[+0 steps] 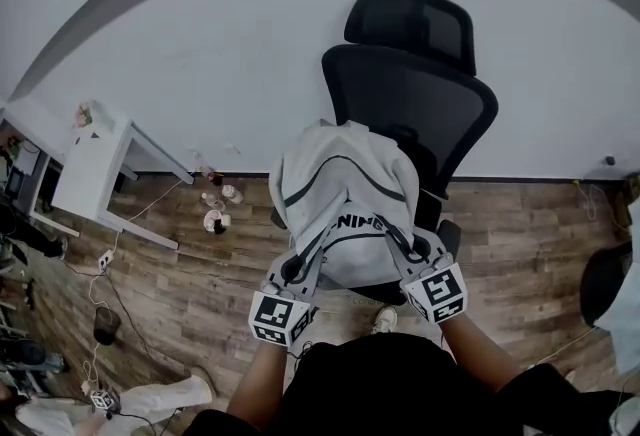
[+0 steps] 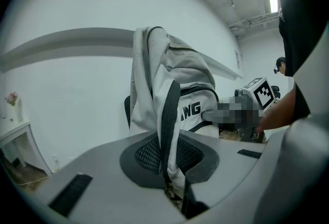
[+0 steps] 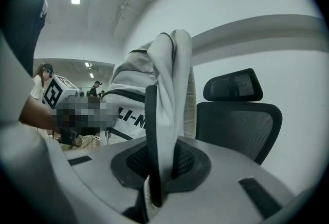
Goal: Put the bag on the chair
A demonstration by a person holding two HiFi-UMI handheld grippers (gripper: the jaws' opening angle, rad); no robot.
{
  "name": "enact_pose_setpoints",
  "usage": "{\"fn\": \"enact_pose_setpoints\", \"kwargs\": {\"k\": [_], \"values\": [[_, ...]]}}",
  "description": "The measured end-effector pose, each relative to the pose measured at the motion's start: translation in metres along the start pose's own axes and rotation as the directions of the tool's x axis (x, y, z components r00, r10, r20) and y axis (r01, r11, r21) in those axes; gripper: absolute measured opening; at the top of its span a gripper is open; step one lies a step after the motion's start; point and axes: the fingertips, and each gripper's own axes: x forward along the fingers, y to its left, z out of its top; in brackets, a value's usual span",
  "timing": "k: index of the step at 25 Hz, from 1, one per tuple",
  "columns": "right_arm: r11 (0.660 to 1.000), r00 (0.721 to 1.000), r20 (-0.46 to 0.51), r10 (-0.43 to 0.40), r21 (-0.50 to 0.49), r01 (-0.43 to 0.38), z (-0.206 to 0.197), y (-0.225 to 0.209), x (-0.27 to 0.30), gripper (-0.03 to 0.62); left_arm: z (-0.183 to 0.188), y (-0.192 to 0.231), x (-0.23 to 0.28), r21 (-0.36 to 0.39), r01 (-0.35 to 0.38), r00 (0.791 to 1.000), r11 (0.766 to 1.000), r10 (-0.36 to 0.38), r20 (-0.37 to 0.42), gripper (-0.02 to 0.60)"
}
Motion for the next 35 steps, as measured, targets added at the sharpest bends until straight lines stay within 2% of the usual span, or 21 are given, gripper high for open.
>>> {"fn": "enact_pose_setpoints", "kwargs": {"k": [5,9,11,23,30,35], "values": [[1.0,1.0,0.005,-0.021,0.002,0.021,-0.002,-0.009,0.004,0.055,0.0,0.002,0.013,0.03,0.011,1.0,0.999,-0.011,-0.004,0.047],[0.999,0.999,-0.016,-0.037,0.028,0.037,-0.011,-0.065,0.024,0.055,0.007,0.005,0.075,0.029,0.026,0.999,0.999,-0.025,-0.043,0.046],[0.998,0.998,-0.025,-0.053,0.036,0.054,-0.016,-0.077,0.031,0.055,0.006,0.008,0.091,0.021,0.036,0.998,0.999,-0.035,-0.045,0.046],[0.983,0.983,-0.098,-0.158,0.076,0.166,-0.034,-0.124,0.072,0.055,-0.002,0.036,0.163,0.005,0.146,0.985,0.989,-0.145,-0.089,0.048],[0.978,0.971,-0.169,-0.171,0.091,0.188,-0.065,-0.142,0.107,0.055,-0.026,0.06,0.201,0.009,0.178,0.974,0.984,-0.174,-0.146,0.048],[0.975,0.96,-0.23,-0.159,0.12,0.19,-0.09,-0.151,0.127,0.055,-0.044,0.07,0.223,0.008,0.204,0.958,0.979,-0.198,-0.206,0.048]]}}
